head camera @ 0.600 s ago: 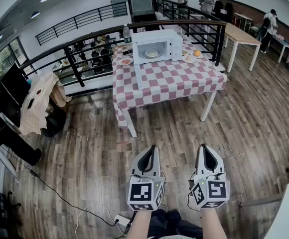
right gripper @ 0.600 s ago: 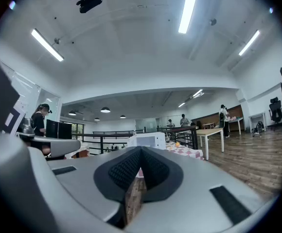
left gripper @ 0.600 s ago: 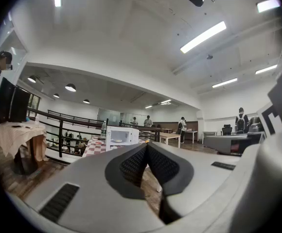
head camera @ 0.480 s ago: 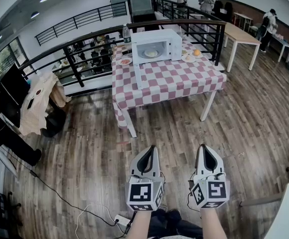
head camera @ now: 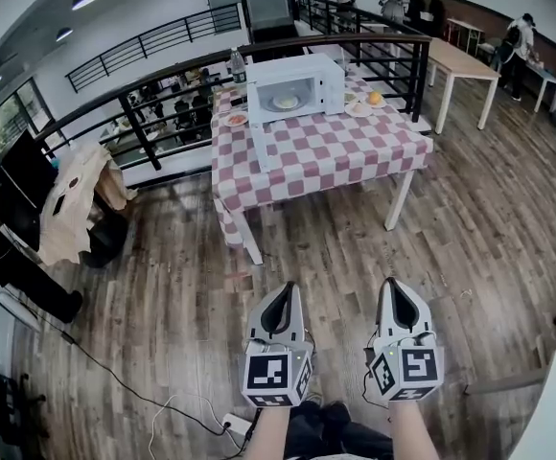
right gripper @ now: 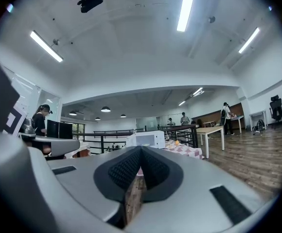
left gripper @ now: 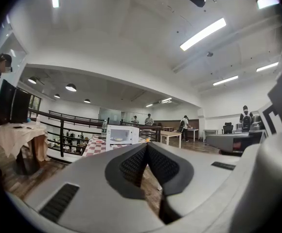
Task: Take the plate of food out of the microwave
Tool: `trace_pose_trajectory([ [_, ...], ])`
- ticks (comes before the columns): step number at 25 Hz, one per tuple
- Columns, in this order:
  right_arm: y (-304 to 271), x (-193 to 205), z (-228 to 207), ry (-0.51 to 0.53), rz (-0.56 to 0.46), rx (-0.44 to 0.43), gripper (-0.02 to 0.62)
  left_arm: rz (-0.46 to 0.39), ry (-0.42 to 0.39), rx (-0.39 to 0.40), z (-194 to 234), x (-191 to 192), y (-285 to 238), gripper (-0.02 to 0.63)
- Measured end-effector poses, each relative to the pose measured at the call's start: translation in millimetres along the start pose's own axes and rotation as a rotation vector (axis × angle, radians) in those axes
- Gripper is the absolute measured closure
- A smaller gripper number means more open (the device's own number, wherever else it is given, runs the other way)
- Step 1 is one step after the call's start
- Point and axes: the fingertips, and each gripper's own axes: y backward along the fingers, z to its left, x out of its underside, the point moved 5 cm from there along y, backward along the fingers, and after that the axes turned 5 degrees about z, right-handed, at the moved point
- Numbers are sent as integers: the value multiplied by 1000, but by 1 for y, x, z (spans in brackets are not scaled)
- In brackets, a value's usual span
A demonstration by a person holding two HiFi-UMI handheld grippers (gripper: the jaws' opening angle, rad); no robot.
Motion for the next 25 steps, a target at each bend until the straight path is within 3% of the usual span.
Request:
trace_pose_trajectory([
  [11, 3, 3, -54, 2, 12, 11, 601, 10, 6, -56, -17, 6, -7, 595],
  [25, -32, 13, -78, -32, 40, 3, 601, 52, -10, -112, 4, 13, -39, 595],
])
